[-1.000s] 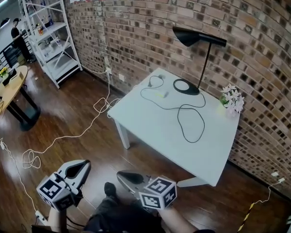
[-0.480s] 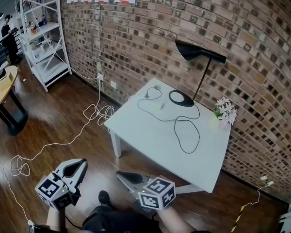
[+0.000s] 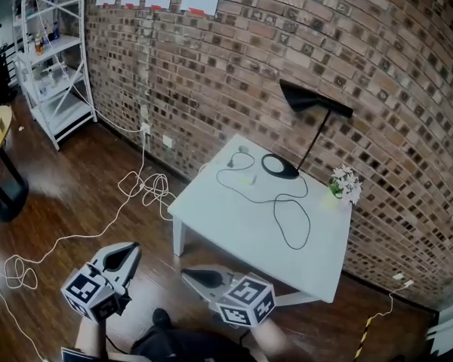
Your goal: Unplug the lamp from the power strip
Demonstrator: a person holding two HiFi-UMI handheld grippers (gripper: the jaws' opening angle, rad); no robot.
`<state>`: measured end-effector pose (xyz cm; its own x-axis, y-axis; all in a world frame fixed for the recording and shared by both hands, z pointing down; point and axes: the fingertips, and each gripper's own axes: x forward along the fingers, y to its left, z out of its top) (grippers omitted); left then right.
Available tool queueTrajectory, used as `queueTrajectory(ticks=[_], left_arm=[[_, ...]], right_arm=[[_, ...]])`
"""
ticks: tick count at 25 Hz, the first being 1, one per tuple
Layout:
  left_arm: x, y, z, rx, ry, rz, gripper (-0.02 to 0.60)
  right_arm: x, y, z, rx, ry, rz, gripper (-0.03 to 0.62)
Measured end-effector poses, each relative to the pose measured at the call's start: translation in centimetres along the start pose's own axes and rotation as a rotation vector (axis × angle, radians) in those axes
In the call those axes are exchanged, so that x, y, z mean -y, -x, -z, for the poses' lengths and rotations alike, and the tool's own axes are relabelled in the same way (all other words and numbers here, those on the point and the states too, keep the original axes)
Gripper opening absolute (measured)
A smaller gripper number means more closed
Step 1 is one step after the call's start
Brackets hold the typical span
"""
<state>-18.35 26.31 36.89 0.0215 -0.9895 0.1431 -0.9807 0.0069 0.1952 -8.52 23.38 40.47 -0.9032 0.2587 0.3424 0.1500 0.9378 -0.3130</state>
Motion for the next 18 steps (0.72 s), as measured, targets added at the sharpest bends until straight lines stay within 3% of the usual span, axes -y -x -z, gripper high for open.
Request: queueTrajectory(ticks=[8,13,16,18], left_arm=[[-5.1,0.5,0.0,0.002,0.009,0.037,-0.006],[-7.4,-0.3,-0.4,-0.012,0.003,0.063,-0.006],[-8.9,-0.9,0.9,-0.008,-0.032,0.084,-0.008],[-8.4,-1.8,0.7,-0.037,0.003,0.111,-0.008]], right_arm=[[1.0,-4.6,-0.9,-0.049,0.012,0.062,-0.011],[1.7,-6.7,-2.1,-0.096,0.113,0.094,-0.011],[2.5,-7.3,-2.9,-0.085,0.151,0.122,-0.011],[3.2,-7.0,-3.4,-0.061,0.132,0.144,-0.011]])
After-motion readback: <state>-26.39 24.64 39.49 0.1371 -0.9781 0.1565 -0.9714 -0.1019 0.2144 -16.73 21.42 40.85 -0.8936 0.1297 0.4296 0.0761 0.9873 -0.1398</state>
